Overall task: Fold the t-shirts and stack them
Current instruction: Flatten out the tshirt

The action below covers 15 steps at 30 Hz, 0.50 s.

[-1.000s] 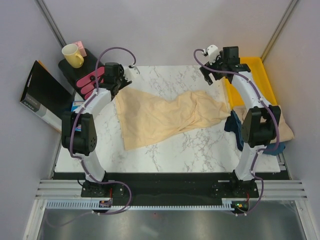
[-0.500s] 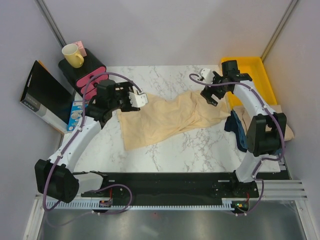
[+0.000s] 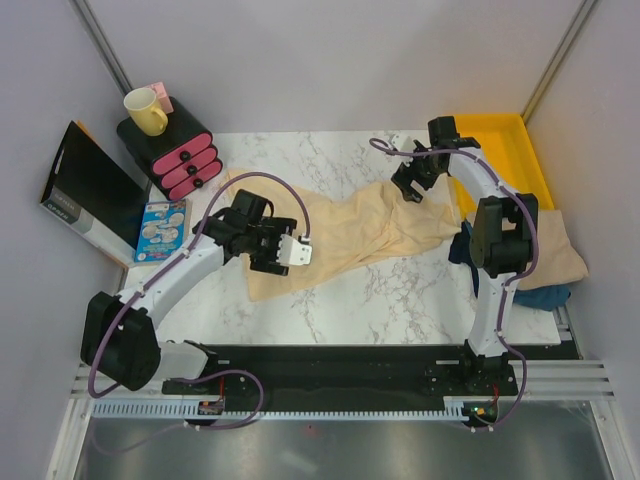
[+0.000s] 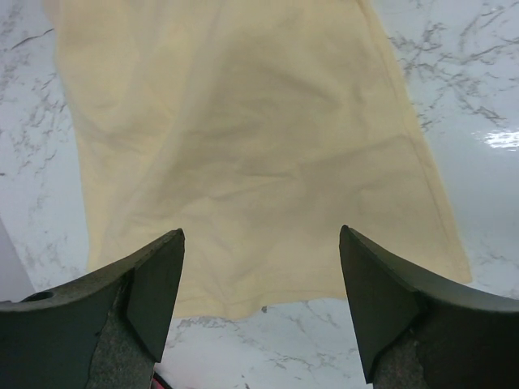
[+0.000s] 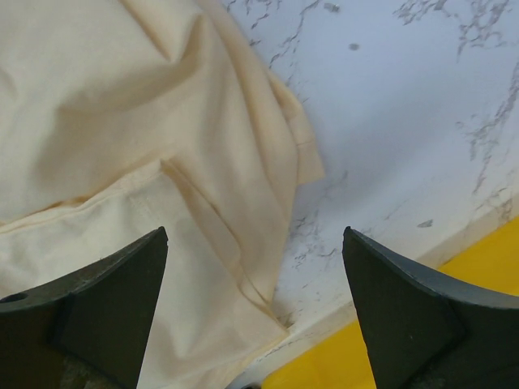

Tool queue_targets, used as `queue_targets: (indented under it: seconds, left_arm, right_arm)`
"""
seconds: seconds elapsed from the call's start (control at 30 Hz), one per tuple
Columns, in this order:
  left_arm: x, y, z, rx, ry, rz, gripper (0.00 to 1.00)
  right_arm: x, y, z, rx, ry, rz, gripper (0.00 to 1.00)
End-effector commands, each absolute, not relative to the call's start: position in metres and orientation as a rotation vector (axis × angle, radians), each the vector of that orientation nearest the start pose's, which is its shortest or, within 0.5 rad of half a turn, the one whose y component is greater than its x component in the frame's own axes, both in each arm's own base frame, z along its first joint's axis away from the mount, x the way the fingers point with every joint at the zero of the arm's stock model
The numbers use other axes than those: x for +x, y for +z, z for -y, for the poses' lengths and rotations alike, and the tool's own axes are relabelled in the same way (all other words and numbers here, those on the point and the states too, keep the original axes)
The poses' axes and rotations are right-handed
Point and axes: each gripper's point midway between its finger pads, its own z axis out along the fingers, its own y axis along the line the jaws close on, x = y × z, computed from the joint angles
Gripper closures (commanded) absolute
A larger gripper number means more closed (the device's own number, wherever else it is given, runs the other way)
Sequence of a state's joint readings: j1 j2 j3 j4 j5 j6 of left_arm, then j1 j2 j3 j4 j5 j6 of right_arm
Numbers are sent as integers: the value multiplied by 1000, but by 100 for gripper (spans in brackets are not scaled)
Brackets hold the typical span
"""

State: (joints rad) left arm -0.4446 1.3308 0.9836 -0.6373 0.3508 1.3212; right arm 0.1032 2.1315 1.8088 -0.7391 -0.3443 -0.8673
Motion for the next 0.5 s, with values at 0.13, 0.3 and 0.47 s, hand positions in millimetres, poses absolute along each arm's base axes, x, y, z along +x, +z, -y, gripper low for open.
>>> queue_targets:
  seconds: [0.13, 0.3, 0.47]
  left_arm:
    - [243, 108, 165, 2191, -297, -1488, 16]
    - [215, 105, 161, 2258, -407, -1512, 14]
    - [199, 89, 158, 2289, -493, -1600, 14]
  right_arm:
    - [514, 107, -89, -1292, 163, -2110, 7]
    - [504, 104, -88, -1326, 175, -2122, 8]
    - [498, 96, -92, -1314, 215, -2150, 11]
